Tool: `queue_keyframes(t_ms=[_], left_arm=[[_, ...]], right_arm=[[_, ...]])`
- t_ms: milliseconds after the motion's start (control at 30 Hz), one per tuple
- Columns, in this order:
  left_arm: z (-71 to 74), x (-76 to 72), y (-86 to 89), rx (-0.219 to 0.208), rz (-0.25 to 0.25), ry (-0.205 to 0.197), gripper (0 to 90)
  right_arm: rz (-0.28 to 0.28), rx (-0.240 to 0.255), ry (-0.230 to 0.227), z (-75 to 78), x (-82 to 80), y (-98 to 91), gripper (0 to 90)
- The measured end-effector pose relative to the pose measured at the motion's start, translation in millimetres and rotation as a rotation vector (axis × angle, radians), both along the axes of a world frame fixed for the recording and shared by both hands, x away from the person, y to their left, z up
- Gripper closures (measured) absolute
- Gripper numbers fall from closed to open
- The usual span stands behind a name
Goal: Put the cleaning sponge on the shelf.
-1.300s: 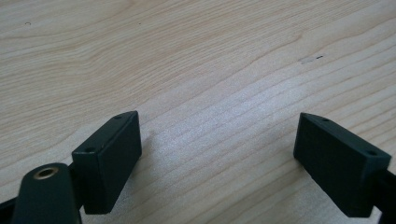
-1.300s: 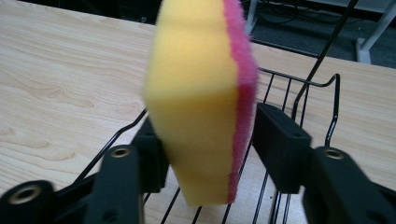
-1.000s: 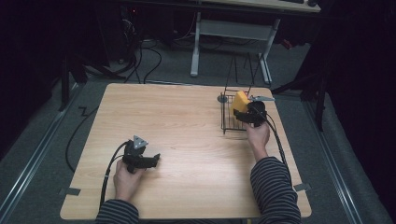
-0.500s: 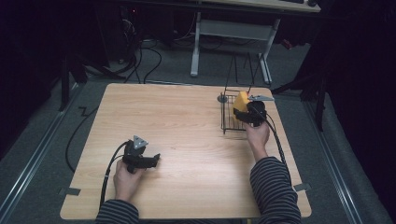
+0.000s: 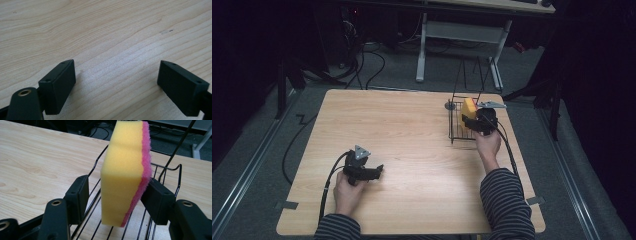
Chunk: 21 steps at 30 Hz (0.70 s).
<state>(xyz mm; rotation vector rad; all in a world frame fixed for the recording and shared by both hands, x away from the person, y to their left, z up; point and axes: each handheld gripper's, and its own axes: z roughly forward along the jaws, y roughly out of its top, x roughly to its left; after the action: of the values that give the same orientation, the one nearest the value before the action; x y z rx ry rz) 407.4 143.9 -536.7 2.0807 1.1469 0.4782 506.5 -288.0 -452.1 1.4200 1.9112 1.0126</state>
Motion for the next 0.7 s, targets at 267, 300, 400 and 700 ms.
queue_keyframes(t_ms=[267, 300, 400, 700], left_arm=[[0.0, 0.0, 0.0, 0.000, 0.000, 0.000, 15.8], [0.0, 0.0, 0.0, 0.000, 0.000, 0.000, 15.7], [0.0, 0.0, 0.0, 0.000, 0.000, 0.000, 15.7], [0.0, 0.0, 0.0, 0.000, 0.000, 0.000, 15.7]], right_arm=[[0.006, 0.009, -0.004, 3.9, -2.7, -0.9, 39.4], [0.008, 0.008, -0.006, 5.0, -3.7, -1.3, 38.4], [0.017, 0.005, -0.007, 8.9, -6.9, -1.8, 35.7], [0.026, 0.010, -0.034, 25.8, -26.9, -4.7, 32.2]])
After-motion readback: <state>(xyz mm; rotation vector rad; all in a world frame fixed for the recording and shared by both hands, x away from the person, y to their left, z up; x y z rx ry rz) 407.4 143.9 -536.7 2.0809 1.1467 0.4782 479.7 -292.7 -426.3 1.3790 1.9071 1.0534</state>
